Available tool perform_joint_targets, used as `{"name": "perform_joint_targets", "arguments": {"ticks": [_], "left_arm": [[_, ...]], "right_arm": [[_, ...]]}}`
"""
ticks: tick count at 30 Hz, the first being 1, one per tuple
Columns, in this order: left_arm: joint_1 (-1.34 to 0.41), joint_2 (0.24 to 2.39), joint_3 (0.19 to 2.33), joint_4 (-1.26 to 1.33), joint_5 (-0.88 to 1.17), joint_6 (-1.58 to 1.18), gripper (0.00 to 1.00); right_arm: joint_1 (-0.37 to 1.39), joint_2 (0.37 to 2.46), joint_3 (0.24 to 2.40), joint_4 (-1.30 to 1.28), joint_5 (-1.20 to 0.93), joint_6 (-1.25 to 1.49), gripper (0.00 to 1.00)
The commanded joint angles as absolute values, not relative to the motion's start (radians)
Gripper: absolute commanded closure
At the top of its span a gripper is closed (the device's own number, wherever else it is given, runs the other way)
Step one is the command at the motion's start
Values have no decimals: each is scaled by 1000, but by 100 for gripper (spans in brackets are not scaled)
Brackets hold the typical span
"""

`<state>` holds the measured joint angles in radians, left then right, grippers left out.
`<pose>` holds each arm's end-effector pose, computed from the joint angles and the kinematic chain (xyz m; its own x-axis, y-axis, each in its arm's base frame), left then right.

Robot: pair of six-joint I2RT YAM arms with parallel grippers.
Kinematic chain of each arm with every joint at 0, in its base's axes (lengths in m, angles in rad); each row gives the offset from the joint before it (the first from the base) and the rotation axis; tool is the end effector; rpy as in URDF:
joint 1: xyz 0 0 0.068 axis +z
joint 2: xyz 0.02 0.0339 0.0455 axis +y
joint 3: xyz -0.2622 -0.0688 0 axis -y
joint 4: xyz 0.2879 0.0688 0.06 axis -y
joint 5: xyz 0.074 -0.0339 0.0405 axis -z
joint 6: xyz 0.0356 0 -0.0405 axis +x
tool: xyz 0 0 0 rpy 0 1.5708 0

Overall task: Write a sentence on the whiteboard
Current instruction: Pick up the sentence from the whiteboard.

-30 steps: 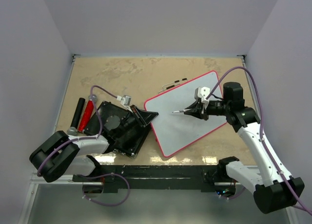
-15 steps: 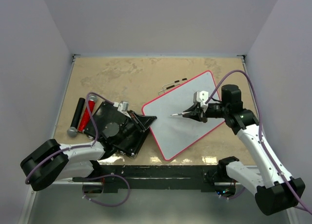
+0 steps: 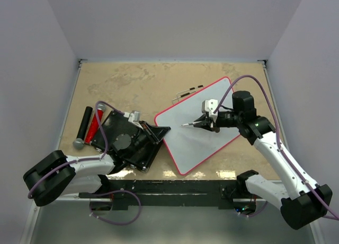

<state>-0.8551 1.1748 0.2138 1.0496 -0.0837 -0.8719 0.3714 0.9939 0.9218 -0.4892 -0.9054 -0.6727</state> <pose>0.1610 -0.1806 0.1634 -0.4965 -0.5916 -0.6352 0.4931 0.4100 -0.7673 0.2225 0.1167 0.3213 0.1383 -0.3590 -0.9230 -0.9697 0.1405 -0.2000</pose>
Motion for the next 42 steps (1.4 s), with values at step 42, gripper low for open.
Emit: {"name": "perform_joint_targets", "arguments": {"ticks": [42], "left_arm": [[-870,1129,190,1147,-133,-841,100]], "right_arm": [[383,950,876,-403,-919,-661,100]]}}
